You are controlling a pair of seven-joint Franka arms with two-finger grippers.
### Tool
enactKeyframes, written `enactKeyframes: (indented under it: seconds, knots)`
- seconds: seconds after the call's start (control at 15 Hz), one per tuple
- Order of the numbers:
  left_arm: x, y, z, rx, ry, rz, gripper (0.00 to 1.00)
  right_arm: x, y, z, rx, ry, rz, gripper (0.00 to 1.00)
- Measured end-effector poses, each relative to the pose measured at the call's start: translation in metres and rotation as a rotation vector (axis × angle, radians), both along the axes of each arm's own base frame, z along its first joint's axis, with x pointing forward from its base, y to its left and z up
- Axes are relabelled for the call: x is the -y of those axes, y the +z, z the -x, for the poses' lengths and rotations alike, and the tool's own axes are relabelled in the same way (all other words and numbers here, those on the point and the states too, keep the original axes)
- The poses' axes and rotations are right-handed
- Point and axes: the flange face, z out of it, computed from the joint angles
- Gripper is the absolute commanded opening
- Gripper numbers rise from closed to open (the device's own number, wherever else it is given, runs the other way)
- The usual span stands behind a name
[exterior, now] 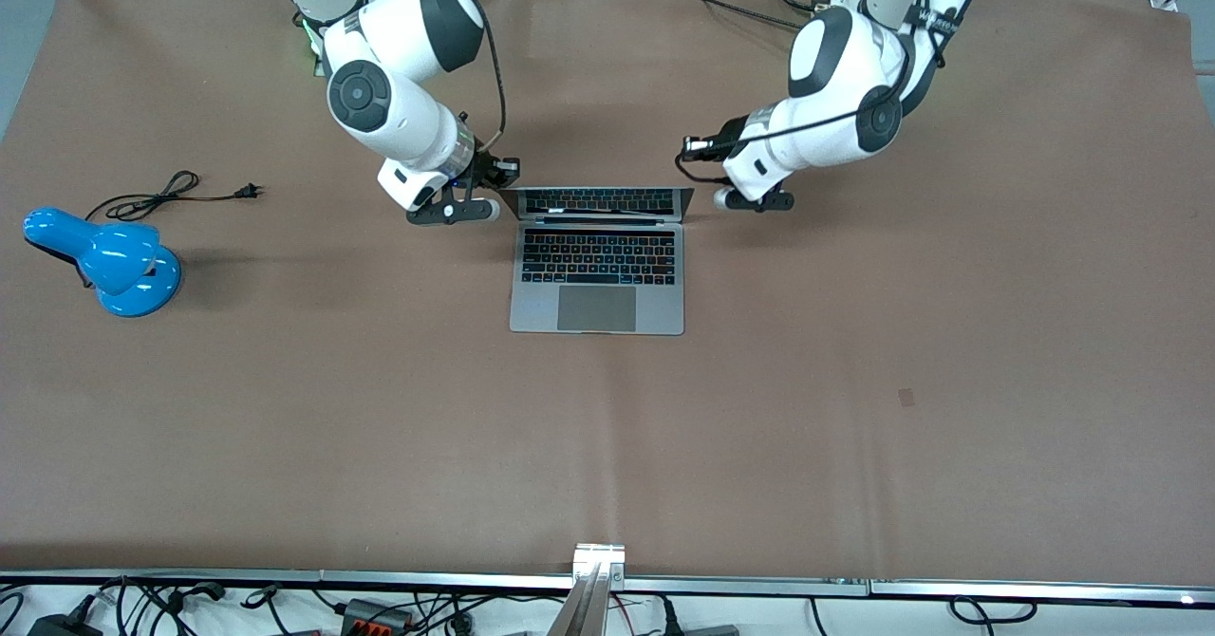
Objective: Close laptop with both arms from behind
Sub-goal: 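Lower both grippers behind the raised laptop lid, then push the lid down with the right gripper while the left gripper pushes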
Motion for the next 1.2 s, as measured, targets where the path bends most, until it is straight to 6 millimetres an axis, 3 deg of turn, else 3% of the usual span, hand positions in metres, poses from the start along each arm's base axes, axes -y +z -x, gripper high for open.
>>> enactKeyframes:
  seconds: [0.53, 0.8, 1.2]
  knots:
    - [0.009, -0.024, -0.05, -0.003, 0.036, 0.036, 0.0, -0.002, -0.013, -0.019, 0.047, -0.03, -0.01, 0.0]
    - [-0.001, -0.038, -0.086, 0.024, 0.032, 0.008, 0.0, -0.015, -0.02, -0.039, 0.057, -0.03, -0.016, 0.0]
    - [0.003, -0.064, -0.111, 0.023, 0.016, -0.041, 0.0, -0.025, -0.053, -0.065, 0.043, -0.041, -0.001, 0.0]
